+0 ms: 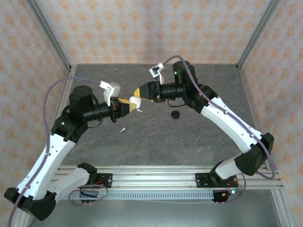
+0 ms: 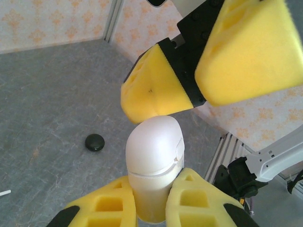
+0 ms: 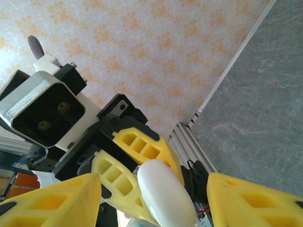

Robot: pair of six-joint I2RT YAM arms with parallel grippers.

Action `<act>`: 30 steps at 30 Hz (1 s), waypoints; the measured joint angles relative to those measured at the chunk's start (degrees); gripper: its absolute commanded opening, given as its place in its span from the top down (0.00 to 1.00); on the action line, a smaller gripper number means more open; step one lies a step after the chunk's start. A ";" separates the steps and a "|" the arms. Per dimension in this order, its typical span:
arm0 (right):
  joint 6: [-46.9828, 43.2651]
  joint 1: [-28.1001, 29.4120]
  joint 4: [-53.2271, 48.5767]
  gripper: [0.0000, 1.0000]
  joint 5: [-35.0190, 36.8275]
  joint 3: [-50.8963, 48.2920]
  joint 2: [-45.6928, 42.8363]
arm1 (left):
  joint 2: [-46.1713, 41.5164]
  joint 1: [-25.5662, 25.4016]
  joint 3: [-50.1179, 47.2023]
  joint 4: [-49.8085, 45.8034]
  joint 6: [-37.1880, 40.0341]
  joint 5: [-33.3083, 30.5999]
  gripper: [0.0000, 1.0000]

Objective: Insert wireless bluetooth earbuds into charging case

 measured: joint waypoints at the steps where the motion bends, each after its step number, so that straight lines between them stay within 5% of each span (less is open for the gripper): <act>1: -0.35 0.00 -0.11 0.41 0.00 -0.15 0.00 | 0.20 0.00 0.00 0.00 0.02 0.24 1.00; 17: -6.54 0.39 -4.31 0.48 0.42 -0.59 1.25 | 0.24 0.33 0.04 -0.94 0.09 1.42 1.00; 30: -2.93 -1.03 -1.60 0.50 3.41 -1.11 5.62 | 0.24 0.81 -0.02 -2.23 0.11 3.61 1.00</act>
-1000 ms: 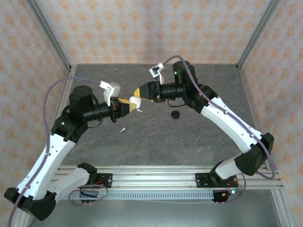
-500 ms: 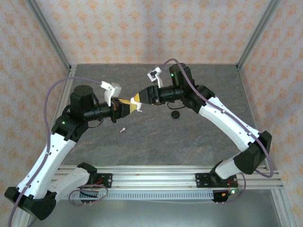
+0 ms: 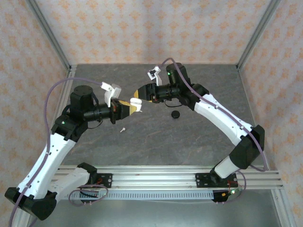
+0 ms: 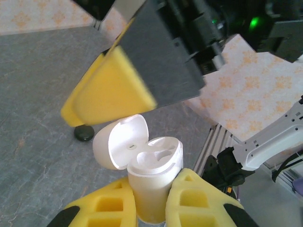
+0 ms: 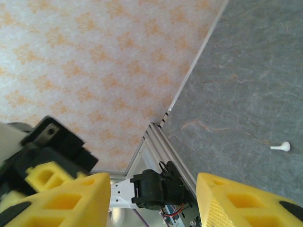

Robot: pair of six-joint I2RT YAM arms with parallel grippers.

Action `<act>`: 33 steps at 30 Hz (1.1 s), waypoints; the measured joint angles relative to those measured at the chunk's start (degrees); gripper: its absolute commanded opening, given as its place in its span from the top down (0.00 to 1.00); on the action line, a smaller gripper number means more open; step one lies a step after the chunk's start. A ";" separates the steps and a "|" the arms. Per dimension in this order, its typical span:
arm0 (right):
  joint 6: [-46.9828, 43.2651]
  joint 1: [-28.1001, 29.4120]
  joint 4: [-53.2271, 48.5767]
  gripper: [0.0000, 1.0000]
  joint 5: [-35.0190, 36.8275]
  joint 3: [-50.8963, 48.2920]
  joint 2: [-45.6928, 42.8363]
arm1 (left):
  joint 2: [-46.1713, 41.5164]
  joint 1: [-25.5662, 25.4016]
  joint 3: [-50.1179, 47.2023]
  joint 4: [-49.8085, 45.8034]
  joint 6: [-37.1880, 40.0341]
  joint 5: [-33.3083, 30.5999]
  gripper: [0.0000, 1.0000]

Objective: Insert wireless bluetooth earbuds into charging case

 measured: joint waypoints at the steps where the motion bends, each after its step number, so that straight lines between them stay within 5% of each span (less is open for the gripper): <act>1: 0.39 -0.02 0.09 0.50 0.02 -0.20 0.31 | 0.02 0.02 0.00 -0.15 0.00 0.00 1.00; 20: 11.13 -4.98 3.87 0.39 1.66 -1.64 0.59 | -2.23 1.49 -0.98 -0.63 1.70 -4.83 1.00; 27: 11.32 -5.62 -2.12 0.43 10.82 -0.61 1.09 | -5.20 1.88 -1.05 -5.11 4.39 -9.53 1.00; 33: 9.44 -1.25 -13.90 0.46 20.09 11.52 11.91 | -6.23 1.88 -0.50 -10.73 6.84 -12.33 1.00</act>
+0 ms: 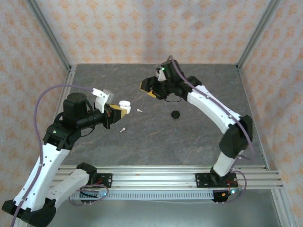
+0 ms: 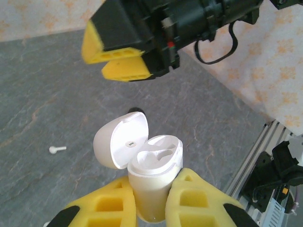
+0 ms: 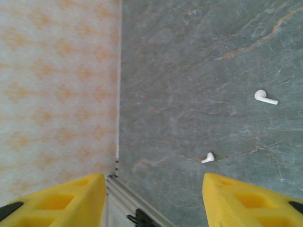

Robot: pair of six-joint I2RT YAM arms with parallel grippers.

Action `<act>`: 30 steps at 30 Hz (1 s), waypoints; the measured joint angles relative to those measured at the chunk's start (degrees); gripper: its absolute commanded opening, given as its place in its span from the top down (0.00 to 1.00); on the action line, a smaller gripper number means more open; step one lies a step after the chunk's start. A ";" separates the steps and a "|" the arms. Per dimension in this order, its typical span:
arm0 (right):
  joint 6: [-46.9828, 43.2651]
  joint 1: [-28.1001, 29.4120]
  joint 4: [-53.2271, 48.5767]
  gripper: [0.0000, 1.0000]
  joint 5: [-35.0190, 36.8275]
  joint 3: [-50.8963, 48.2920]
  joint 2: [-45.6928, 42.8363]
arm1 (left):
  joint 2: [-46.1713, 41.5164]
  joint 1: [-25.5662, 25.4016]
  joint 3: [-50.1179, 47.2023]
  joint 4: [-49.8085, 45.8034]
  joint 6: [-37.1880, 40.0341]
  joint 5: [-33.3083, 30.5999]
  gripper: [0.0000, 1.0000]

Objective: Insert wireless bluetooth earbuds into charging case

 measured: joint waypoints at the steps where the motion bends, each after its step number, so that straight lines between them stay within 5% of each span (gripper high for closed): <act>1: 0.04 1.07 -1.29 0.47 0.81 1.66 2.16 | -0.20 0.00 0.00 -0.70 0.35 -0.46 1.00; 14: 6.12 11.87 -12.61 0.59 -0.66 12.68 26.16 | -5.90 0.00 -0.76 -4.35 0.76 -5.60 1.00; 30: 13.62 16.68 -13.68 0.57 2.73 15.91 30.75 | -8.02 0.00 -5.29 -3.54 0.66 -9.05 1.00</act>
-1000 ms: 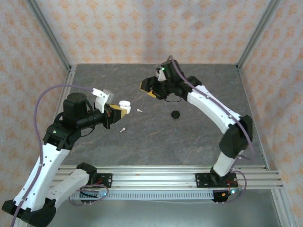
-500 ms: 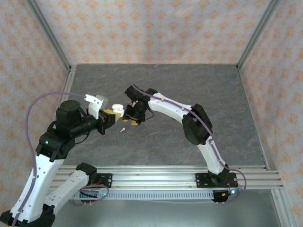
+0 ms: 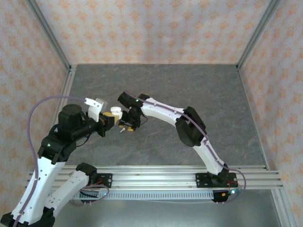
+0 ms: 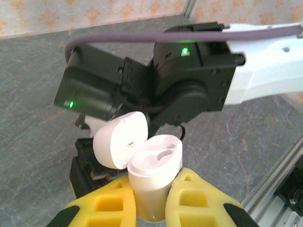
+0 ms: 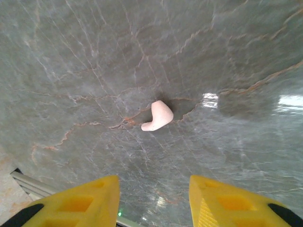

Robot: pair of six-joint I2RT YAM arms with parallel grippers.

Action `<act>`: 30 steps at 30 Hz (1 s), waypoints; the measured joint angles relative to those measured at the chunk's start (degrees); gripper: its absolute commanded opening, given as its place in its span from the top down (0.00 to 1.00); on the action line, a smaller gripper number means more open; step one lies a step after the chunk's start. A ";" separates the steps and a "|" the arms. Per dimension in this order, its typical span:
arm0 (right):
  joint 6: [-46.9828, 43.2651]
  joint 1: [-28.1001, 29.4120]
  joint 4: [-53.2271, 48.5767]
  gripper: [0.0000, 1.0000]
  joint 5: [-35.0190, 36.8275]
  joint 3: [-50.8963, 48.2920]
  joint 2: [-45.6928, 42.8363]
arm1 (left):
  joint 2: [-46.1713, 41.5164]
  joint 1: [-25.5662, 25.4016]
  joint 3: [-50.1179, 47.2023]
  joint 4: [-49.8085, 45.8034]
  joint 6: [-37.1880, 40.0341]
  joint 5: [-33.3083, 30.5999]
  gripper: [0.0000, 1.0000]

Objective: Insert wireless bluetooth earbuds into charging case

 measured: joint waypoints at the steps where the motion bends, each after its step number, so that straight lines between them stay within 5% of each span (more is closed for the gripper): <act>1: 0.44 0.46 0.04 0.57 0.28 0.48 0.50 | 0.00 0.00 -0.09 0.11 0.00 -0.07 1.00; 16: 6.21 1.03 -0.37 0.61 3.06 5.42 6.12 | -0.85 0.00 -0.70 0.90 0.11 -0.07 1.00; 30: 1.68 1.03 -6.67 0.82 6.36 10.71 9.79 | -2.80 0.00 -1.90 0.85 0.59 -0.04 1.00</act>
